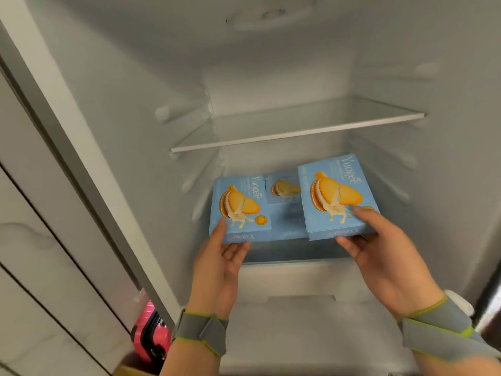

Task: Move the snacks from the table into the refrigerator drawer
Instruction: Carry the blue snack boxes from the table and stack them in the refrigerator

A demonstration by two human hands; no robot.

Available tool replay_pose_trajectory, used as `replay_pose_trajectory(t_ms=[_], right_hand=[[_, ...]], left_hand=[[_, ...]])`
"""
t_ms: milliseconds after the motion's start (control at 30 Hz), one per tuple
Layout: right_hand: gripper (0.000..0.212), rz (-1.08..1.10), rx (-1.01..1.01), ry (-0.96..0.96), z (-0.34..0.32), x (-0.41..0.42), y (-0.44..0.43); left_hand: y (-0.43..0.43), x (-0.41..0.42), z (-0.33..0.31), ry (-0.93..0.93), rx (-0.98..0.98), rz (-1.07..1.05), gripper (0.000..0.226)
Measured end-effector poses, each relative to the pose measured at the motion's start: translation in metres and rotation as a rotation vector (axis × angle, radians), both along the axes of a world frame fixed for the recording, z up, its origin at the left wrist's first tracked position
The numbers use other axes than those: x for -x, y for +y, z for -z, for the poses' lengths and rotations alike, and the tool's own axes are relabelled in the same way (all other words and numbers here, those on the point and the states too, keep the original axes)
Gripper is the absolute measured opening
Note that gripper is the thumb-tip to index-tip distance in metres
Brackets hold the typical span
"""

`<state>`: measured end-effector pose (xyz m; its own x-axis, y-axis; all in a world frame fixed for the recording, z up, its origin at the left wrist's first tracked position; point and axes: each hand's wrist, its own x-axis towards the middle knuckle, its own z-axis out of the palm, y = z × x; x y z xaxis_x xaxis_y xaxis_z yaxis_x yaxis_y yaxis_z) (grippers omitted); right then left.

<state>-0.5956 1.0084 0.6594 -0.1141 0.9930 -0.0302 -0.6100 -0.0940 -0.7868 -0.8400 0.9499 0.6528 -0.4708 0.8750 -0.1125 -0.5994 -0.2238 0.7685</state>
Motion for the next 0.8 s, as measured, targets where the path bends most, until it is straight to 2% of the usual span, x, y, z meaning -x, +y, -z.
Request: replay_pose_trajectory(t_ms=[267, 467, 700, 800], right_hand=[[0.025, 0.093, 0.002, -0.001, 0.002, 0.009, 0.025], [0.028, 0.112, -0.003, 0.000, 0.001, 0.015, 0.035], [0.027, 0.112, -0.002, -0.009, 0.000, 0.020, 0.042], [0.029, 0.117, -0.002, -0.010, 0.000, 0.020, 0.044]], left_hand=[[0.044, 0.021, 0.019, 0.122, 0.012, -0.020, 0.053], [0.058, 0.024, 0.031, 0.428, -0.041, -0.150, 0.038], [0.070, 0.027, 0.040, 0.763, -0.002, -0.338, 0.086], [0.068, 0.026, 0.045, 0.864, 0.038, -0.376, 0.092]])
